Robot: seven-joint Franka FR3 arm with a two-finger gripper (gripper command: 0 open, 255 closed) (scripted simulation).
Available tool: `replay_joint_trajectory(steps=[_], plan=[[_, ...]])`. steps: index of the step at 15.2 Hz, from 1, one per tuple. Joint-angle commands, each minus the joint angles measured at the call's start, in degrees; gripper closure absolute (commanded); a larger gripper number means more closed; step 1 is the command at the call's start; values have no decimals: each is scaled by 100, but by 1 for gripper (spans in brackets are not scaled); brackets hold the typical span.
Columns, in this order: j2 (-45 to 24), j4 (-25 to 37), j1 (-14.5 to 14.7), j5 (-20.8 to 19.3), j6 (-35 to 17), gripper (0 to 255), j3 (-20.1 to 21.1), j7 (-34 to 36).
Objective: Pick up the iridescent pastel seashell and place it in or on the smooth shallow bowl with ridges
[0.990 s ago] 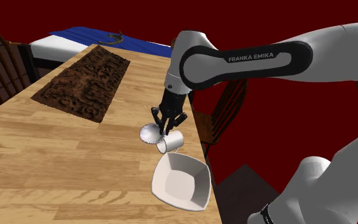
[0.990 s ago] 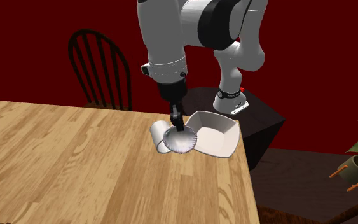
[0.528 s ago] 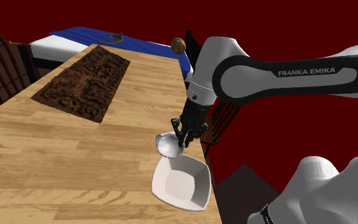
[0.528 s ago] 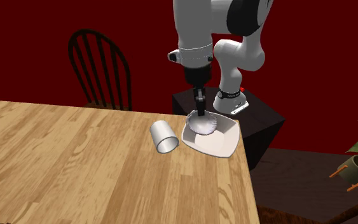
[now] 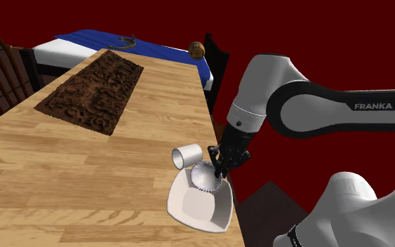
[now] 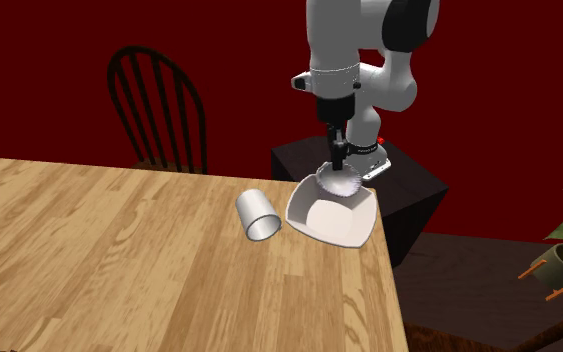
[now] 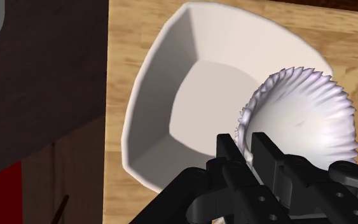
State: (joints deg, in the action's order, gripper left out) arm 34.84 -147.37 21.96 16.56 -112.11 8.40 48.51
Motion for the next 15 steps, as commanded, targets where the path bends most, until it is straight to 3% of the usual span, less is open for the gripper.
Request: replay_joint_trajectory(steps=[1,15], plan=[[-8,-155,13,31,-164,255,18,-27],[-449,-814,74,218,-1252,255,116,-233]])
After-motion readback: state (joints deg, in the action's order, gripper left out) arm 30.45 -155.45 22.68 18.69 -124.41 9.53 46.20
